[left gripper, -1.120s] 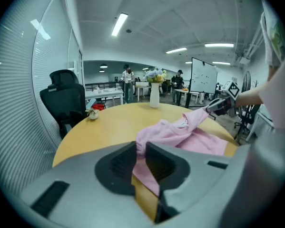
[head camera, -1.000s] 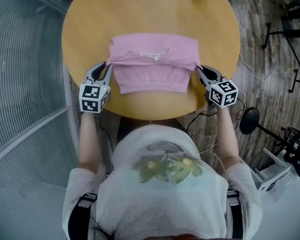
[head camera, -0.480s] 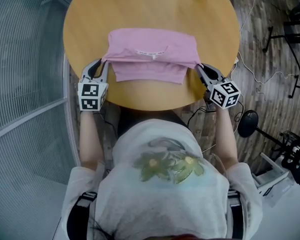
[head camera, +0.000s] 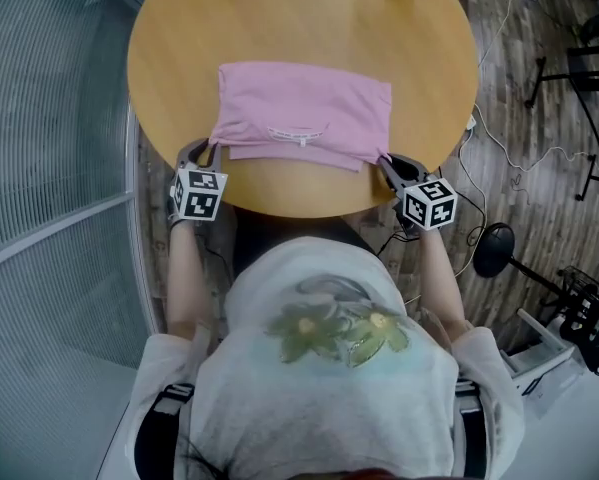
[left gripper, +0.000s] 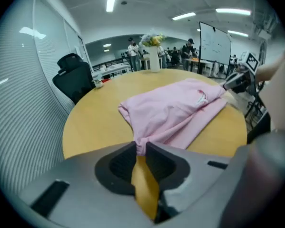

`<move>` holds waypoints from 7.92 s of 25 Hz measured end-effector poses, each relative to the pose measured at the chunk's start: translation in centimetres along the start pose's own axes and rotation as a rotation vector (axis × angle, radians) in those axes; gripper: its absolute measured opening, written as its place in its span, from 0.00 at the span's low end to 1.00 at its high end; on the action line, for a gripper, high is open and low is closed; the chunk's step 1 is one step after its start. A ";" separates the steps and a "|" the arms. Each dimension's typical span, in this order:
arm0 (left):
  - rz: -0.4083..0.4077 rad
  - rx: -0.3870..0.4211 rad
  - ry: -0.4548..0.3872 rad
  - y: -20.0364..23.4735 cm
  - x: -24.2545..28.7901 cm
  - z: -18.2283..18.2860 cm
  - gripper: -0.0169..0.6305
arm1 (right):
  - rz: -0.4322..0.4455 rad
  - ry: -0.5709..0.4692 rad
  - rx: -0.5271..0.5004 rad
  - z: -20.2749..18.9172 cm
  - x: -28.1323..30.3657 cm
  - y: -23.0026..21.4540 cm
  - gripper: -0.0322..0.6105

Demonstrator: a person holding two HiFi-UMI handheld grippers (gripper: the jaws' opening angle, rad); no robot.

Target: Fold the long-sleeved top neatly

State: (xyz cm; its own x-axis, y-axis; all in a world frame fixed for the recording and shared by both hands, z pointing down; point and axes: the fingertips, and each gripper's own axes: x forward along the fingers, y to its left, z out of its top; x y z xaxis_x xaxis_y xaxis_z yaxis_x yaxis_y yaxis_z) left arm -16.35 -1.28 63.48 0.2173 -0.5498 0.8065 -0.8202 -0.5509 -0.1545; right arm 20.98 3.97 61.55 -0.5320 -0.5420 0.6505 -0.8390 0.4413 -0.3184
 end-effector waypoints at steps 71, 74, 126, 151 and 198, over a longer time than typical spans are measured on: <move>-0.550 0.643 0.013 -32.3 5.2 8.5 0.13 | 0.128 0.324 0.019 5.5 10.2 -8.5 0.11; -0.540 0.631 0.010 -31.1 5.7 9.0 0.13 | 0.077 0.277 0.019 6.4 10.1 -9.6 0.11; -0.966 0.040 -0.026 -25.3 1.1 14.3 0.08 | -0.087 -0.109 0.567 8.5 1.2 -11.9 0.11; -0.985 -0.701 -0.274 -4.0 -1.9 19.1 0.08 | -0.028 -0.311 0.572 30.9 10.5 -0.2 0.11; -0.638 -0.158 0.082 14.1 15.2 17.6 0.07 | -0.184 0.122 0.214 18.4 23.1 -0.6 0.24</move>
State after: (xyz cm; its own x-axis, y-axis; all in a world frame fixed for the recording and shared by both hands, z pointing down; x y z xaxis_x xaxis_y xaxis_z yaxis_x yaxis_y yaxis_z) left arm -15.26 -28.48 63.54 0.6501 -0.0927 0.7542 -0.6130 -0.6506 0.4483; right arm 7.10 -21.97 64.08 -0.3624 -0.5029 0.7847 -0.9318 0.1763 -0.3173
